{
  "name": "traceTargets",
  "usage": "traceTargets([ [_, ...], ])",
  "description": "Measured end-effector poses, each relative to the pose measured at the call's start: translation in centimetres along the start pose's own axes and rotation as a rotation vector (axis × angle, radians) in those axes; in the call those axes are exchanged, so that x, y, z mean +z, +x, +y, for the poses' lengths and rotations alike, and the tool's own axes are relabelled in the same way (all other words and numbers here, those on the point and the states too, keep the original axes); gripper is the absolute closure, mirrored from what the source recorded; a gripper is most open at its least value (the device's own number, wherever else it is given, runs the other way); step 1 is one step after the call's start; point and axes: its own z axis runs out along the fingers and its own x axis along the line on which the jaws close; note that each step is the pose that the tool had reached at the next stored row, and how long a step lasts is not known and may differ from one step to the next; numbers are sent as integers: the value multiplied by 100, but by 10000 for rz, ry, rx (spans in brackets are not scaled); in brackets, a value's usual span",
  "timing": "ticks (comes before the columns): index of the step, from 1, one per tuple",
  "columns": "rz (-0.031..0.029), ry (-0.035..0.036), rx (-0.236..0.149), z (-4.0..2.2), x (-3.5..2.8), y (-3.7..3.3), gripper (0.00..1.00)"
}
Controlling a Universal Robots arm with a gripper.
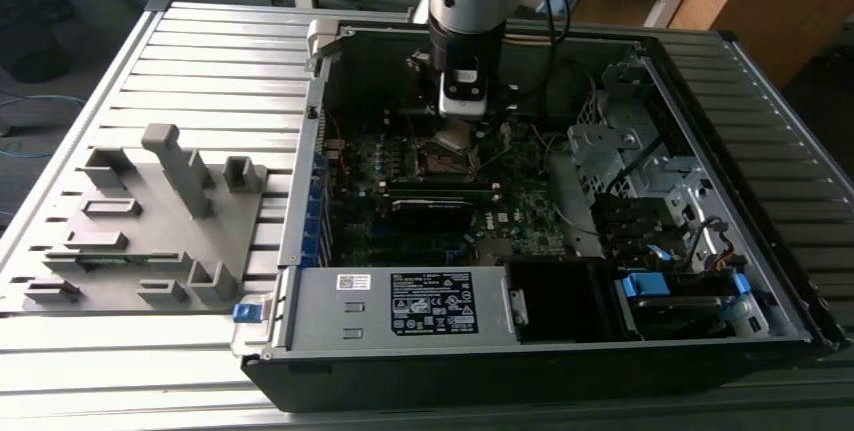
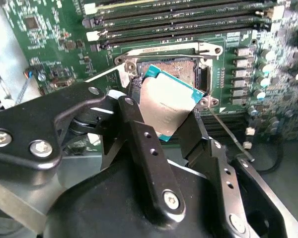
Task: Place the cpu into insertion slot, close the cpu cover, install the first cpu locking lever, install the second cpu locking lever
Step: 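Place the cpu into insertion slot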
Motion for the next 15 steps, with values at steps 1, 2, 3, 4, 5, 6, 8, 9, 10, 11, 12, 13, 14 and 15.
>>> traceTargets([
  [1, -16, 5, 173, 0, 0, 0, 46],
  [2, -31, 10, 353, 0, 0, 0, 46],
  [3, -48, 14, 531, 0, 0, 0, 46],
  [4, -65, 19, 727, 0, 0, 0, 46],
  [5, -81, 23, 906, 0, 0, 0, 46],
  [6, -97, 28, 1085, 0, 0, 0, 46],
  [8, -130, 37, 1442, 0, 0, 0, 46],
  [9, -146, 43, 1623, 0, 0, 0, 46],
  [10, -163, 48, 1812, 0, 0, 0, 46],
  [11, -176, 51, 1954, 0, 0, 0, 46],
  [12, -183, 53, 2038, 0, 0, 0, 46],
  [13, -184, 54, 2054, 0, 0, 0, 46],
  [14, -185, 55, 2055, 0, 0, 0, 46],
  [15, -185, 55, 2057, 0, 0, 0, 46],
])
